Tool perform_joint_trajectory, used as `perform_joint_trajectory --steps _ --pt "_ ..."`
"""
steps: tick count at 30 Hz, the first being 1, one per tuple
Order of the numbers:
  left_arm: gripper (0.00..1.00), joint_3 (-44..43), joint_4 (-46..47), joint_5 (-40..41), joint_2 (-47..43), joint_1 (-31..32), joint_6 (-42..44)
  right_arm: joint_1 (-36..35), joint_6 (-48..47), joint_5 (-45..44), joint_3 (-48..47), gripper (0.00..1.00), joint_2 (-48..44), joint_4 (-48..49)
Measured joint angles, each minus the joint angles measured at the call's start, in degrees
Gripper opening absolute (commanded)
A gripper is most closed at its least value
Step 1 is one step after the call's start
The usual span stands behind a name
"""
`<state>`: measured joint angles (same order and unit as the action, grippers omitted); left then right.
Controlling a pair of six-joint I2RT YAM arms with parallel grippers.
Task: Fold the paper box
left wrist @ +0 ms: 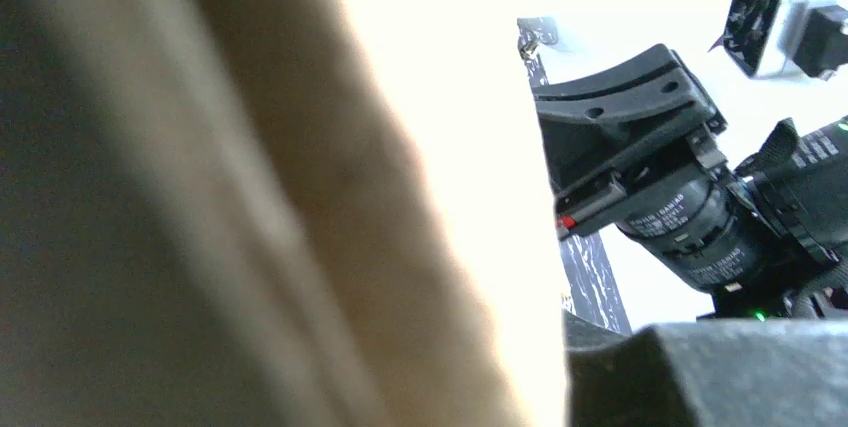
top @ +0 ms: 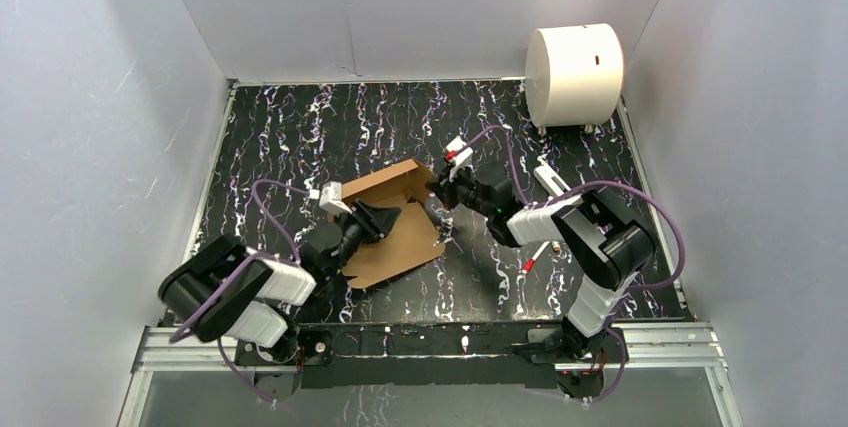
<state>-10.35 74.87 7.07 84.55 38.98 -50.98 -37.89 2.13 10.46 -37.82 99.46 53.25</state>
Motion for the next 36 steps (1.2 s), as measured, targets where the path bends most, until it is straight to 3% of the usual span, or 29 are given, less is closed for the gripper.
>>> perform_joint_trajectory --steps 6,12,18,25,29,36 --pt "0.47 7.6 -4.5 4.2 -13.9 0.7 -0.5 -2.3 0.2 -0.3 0.0 0.00 -0.5 -0.9" --pt "0.55 9.4 -14.1 7.0 -25.4 1.0 -3.6 -4.3 0.2 -1.3 0.0 0.00 -0.6 -0.9" --pt "0.58 9.8 -19.9 5.1 -33.7 1.0 -4.4 -5.6 0.2 -4.0 0.0 0.00 -2.1 -1.5" --pt "0.71 9.8 -29.6 3.5 -49.7 1.2 -5.9 -6.9 0.3 -6.9 0.0 0.00 -5.9 -2.3" --pt "0.73 9.8 -33.1 2.8 -54.0 1.3 -8.0 -7.3 0.7 -8.4 0.0 0.00 -6.9 -2.8" --pt "0.77 9.8 -40.9 -0.6 -53.6 1.3 -5.2 -8.0 2.9 -13.2 -0.3 0.00 -6.9 -7.6"
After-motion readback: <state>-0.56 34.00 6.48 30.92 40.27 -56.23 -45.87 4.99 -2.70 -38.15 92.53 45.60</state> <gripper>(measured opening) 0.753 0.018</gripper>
